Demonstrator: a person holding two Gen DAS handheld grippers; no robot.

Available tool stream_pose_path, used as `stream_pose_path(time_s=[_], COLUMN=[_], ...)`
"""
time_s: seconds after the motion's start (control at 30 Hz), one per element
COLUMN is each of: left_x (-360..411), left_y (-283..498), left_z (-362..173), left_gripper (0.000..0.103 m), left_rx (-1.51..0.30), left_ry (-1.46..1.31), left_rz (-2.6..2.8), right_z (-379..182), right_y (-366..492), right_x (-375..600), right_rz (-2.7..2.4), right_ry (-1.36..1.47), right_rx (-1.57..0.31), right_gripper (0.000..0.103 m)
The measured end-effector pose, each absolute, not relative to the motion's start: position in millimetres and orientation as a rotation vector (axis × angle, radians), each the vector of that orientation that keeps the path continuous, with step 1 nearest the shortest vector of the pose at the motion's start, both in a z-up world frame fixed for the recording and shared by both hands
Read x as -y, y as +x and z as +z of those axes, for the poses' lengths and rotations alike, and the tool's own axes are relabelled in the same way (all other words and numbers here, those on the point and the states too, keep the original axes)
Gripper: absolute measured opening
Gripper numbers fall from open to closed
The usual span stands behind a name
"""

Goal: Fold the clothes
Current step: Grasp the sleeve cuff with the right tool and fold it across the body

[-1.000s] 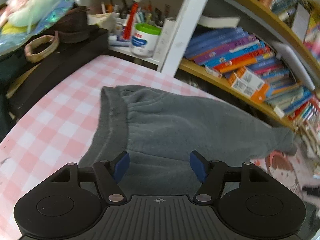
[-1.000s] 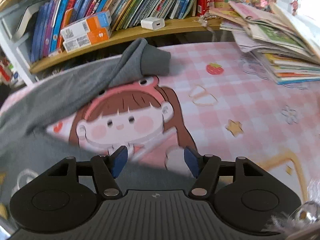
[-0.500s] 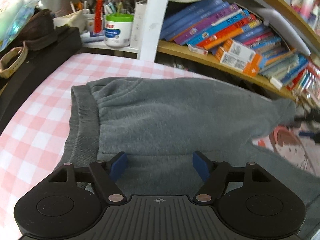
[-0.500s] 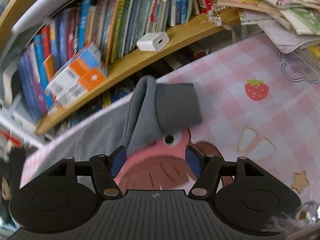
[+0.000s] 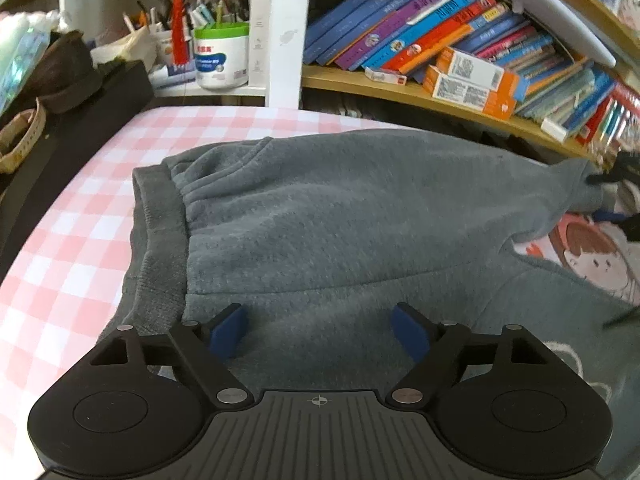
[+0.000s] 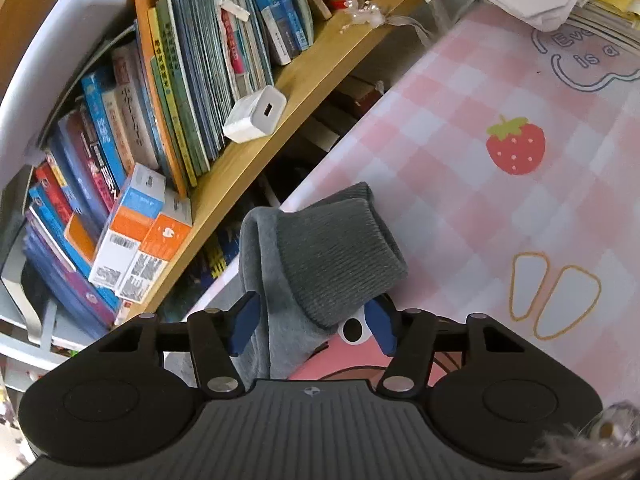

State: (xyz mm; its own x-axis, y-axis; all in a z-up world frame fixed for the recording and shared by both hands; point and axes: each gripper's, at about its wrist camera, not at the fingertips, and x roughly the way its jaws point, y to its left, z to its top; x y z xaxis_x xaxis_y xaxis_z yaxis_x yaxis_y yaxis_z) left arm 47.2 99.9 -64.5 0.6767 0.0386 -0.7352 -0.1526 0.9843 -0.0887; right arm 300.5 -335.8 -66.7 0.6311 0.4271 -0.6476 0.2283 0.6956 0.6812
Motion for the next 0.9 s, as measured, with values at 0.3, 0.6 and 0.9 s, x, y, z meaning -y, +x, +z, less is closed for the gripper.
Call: stream_pose_path(time_s=[0.3, 0.6, 0.9], left_x=[-101, -103, -106], left_y=[46, 45, 40], left_z=[-66, -66, -65], left_gripper=[0.086, 0.086, 0.086], left_rx=[-0.809, -0.809, -0.804], left_ry=[-0.139, -0.14, -0.146], left_rz=[0.101, 0.093, 0.088], right_z=[-76, -48, -6], right_y=[298, 305, 282], right_x=[346, 343, 356], right_rz=[0.105, 0.194, 0.151], right_ry=[0.939, 0.914, 0.536], right_rx=[-0.885, -0.733, -0.657], right_gripper=[0.051, 0.016, 0.052])
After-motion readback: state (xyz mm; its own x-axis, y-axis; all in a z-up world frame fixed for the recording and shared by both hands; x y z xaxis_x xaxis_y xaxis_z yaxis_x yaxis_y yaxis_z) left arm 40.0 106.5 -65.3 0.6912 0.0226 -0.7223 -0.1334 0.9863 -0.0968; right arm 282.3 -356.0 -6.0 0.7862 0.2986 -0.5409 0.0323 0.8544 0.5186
